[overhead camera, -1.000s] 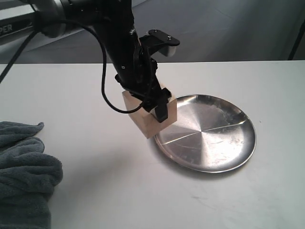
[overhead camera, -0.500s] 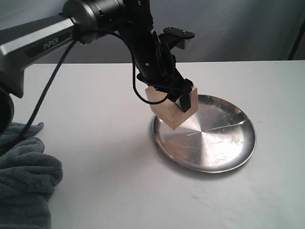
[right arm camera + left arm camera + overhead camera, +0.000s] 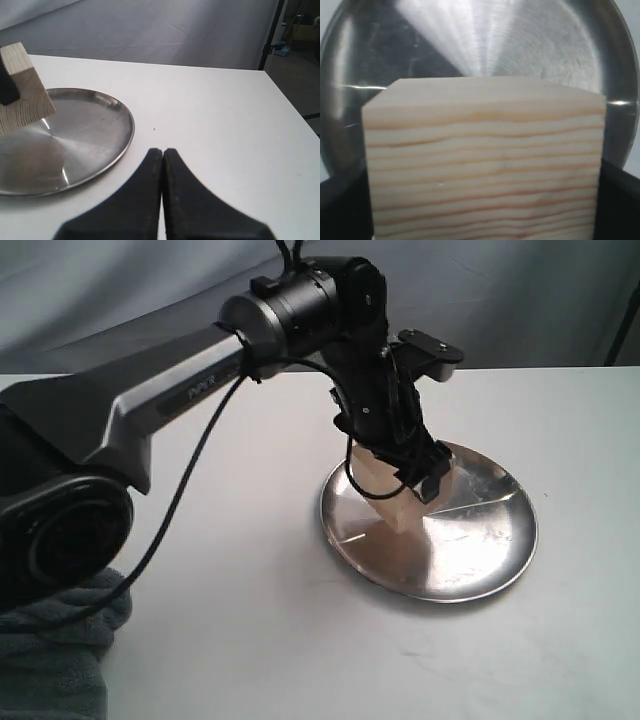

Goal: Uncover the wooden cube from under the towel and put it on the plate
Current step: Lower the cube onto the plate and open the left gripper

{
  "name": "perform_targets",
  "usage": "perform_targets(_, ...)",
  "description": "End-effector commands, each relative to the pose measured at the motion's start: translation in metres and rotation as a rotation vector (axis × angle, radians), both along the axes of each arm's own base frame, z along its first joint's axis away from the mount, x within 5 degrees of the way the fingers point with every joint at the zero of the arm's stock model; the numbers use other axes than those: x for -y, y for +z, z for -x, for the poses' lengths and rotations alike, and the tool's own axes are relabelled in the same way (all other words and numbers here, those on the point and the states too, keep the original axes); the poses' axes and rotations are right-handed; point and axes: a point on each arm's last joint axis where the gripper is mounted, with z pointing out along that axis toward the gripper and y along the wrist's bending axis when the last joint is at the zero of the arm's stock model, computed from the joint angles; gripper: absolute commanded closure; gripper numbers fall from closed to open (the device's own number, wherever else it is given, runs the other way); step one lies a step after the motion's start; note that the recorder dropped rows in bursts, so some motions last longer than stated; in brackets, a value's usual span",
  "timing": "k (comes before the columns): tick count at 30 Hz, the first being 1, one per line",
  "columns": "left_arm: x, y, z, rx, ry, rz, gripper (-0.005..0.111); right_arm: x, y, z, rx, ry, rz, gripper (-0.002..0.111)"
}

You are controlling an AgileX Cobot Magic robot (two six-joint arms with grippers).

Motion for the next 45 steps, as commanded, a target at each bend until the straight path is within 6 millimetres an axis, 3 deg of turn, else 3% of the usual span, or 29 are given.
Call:
perform_targets(1,0.016,-0.005,0.005,0.007,0.009,0.013,0.093,0.0,-0.001,0.0,0.004,0.002,0.004,0.108)
perform_targets(8,0.019,-0.021,0.003,-0.02,0.035,0.008,0.093,0.0,-0.001,0.0,0.004,0.002,0.004,0.108)
perform_targets(27,0.014,-0.022,-0.001,0.015,0.075,-0.041,0.093,0.0,-0.001,0.0,0.004,0.002,0.004,0.108)
perform_targets(29,0.014,-0.022,-0.001,0.015,0.075,-0.041,0.084,0.0,-0.001,0.0,0.004,0.002,0.004,0.108)
perform_targets(30,0.015,-0.022,-0.001,0.011,0.075,-0.037,0.069,0.0,-0.001,0.0,0.004,0.002,0.004,0.108)
perform_targets(32,0.015,-0.021,0.0,0.004,0.076,-0.03,0.05,0.0,-0.001,0.0,0.004,0.002,0.004,0.108)
perform_targets(33,0.016,-0.021,0.0,0.002,0.076,-0.028,0.046,0.0,-0.001,0.0,0.004,0.002,0.004,0.108)
perform_targets(38,0.021,-0.006,0.0,0.023,0.09,0.061,0.046,0.0,-0.001,0.0,0.004,0.002,0.004,0.108)
perform_targets(45,0.018,0.006,0.001,0.04,0.087,0.059,0.046,0.0,-0.001,0.0,0.004,0.002,0.004,0.108)
